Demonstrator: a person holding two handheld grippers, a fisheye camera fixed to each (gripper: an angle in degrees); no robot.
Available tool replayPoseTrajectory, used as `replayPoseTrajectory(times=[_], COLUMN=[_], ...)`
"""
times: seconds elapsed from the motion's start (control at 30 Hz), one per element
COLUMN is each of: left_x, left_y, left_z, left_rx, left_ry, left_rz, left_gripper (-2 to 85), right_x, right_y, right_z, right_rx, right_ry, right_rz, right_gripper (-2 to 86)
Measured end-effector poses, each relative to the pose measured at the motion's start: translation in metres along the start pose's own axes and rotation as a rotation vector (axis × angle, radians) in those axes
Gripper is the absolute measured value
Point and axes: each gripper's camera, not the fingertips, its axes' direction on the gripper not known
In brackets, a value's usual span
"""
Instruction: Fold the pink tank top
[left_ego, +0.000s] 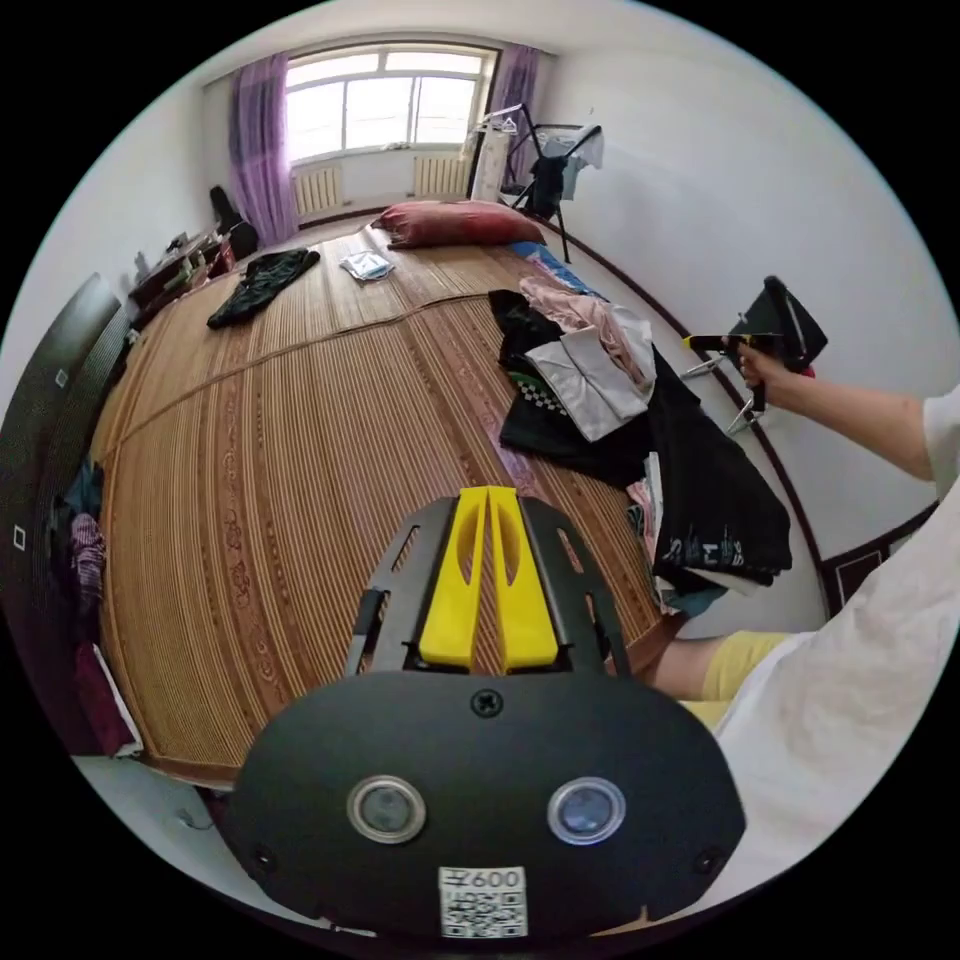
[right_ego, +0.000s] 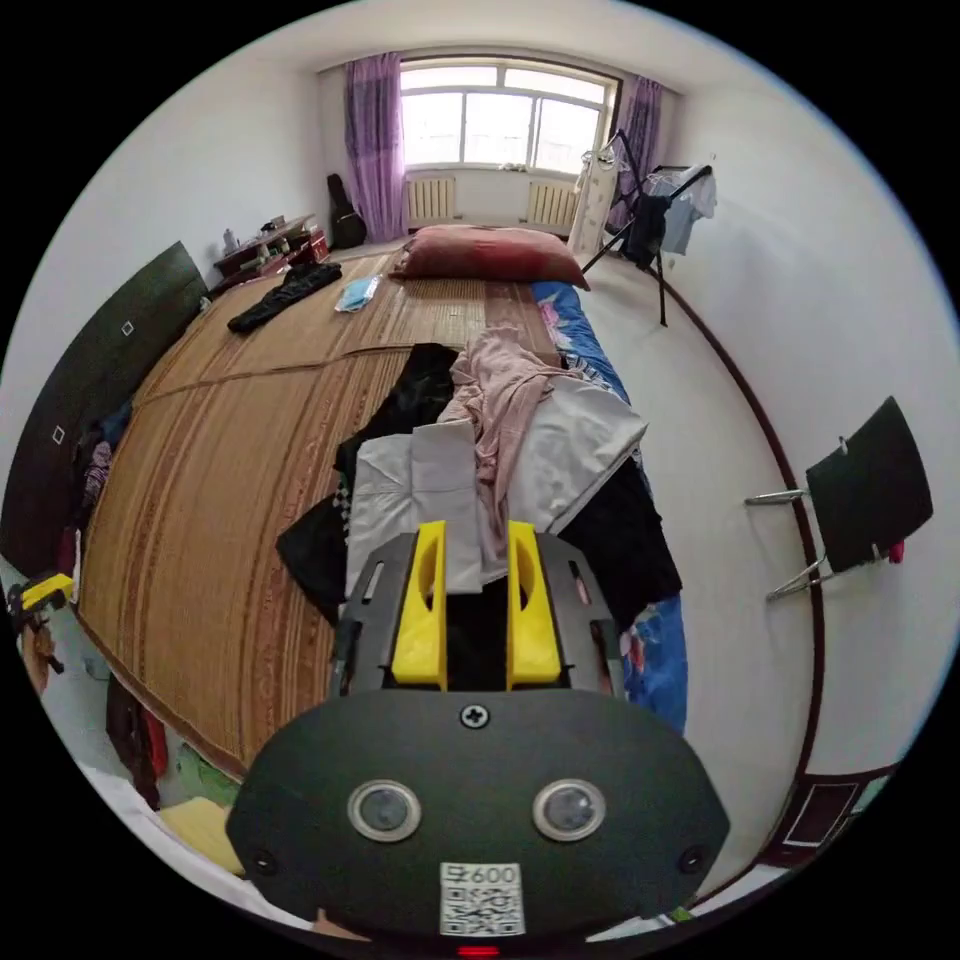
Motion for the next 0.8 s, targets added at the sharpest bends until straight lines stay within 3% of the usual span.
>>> replayPoseTrajectory(times=[0.07, 0.2, 0.33, 0.5, 0.8], left_x=[0.02, 0.073, 0.124, 0.171, 0.199], left_y=[-0.003, 0.038, 0.095, 0.13, 0.155], left_z=[0.004, 0.015, 0.036, 0.048, 0.02], left_rx=[-0.037, -0.095, -0.252, -0.302, -0.104], left_ry=[-0.006, -0.023, -0.105, -0.09, -0.068], left_rz=[-0.046, -0.224, -0.346, -0.416, -0.317], left_gripper=[0.3, 0.3, 0.4, 0.3, 0.3], right_x=[0.014, 0.023, 0.007, 0.006, 0.001], right_y=[-0.01, -0.023, -0.006, 0.027, 0.084], right_z=[0.034, 0.14, 0.205, 0.167, 0.017], right_rx=[0.086, 0.007, -0.059, 0.113, 0.494], right_ry=[-0.015, -0.141, -0.11, -0.257, -0.541], right_rz=[0.049, 0.107, 0.147, 0.095, 0.035], right_gripper=[5.8, 4.1, -0.4, -0.8, -0.8])
